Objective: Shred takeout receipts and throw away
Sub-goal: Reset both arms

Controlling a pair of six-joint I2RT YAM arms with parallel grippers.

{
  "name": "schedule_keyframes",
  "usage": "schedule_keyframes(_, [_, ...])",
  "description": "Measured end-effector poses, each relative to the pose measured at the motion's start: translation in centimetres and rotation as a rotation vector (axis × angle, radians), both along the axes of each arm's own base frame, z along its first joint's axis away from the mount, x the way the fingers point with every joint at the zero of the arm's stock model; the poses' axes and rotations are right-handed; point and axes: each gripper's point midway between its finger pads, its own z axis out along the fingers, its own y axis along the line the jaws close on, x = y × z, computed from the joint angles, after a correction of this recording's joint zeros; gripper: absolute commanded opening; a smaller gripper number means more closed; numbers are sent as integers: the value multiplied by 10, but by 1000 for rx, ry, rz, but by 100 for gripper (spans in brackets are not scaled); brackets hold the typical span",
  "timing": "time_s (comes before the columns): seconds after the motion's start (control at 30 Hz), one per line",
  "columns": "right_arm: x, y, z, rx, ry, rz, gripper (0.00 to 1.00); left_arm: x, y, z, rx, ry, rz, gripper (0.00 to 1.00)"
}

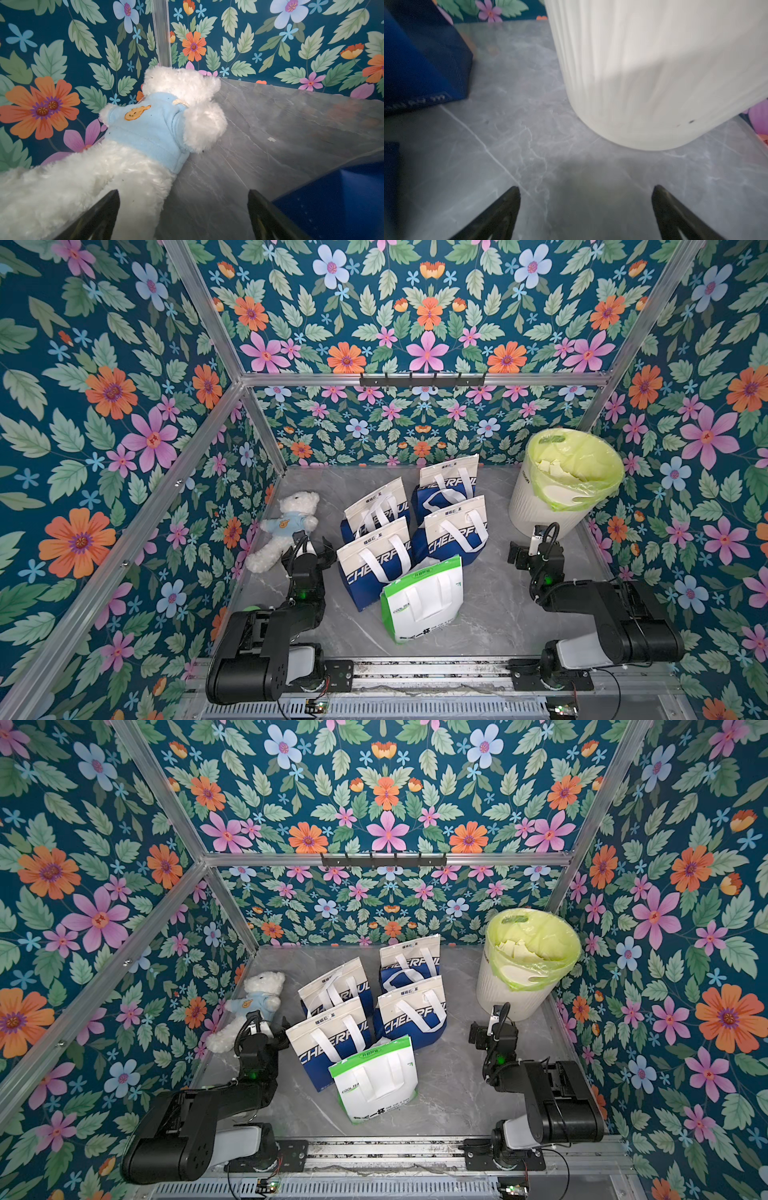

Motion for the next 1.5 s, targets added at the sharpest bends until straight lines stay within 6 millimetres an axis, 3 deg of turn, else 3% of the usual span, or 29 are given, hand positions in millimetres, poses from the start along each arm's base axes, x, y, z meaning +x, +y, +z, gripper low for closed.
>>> schedule_keyframes(0.07, [8, -1, 13, 6, -48, -2, 99, 4, -2, 1, 5, -17, -11, 97])
schedule_keyframes(0.17, [8, -1, 14, 18, -54, 1, 99, 11, -6, -3, 16, -25, -39, 99])
schedule_keyframes(0.33, [10, -1, 15, 26, -57, -2, 99, 26, -13, -26, 34, 23, -81, 99])
schedule_keyframes(0.43, [10, 0, 15, 28, -58, 1, 99, 36, -14, -10, 32, -32, -84, 99])
schedule_keyframes(1.2, [11, 0, 15, 30, -58, 3, 99, 44, -19, -12, 48, -5, -84, 99])
schedule_keyframes(1.23, [11, 0, 15, 30, -58, 3, 95, 44, -19, -12, 48, -4, -84, 99])
schedule_keyframes(1.27, [11, 0, 15, 30, -58, 3, 64, 44, -19, -12, 48, -3, -84, 99])
schedule_keyframes(1.3, [11, 0, 15, 30, -58, 3, 22, 44, -19, -12, 48, -3, -84, 99])
schedule_keyframes(1.33, [11, 0, 15, 31, -58, 2, 0, 44, -19, -12, 48, -3, -84, 99])
schedule_keyframes(1.47, [11, 3, 15, 37, -56, 25, 0, 44, -19, -12, 48, -4, -84, 99])
schedule_keyframes(1.5, [12, 4, 16, 38, -56, 30, 31, 44, -19, -12, 48, -4, -84, 99])
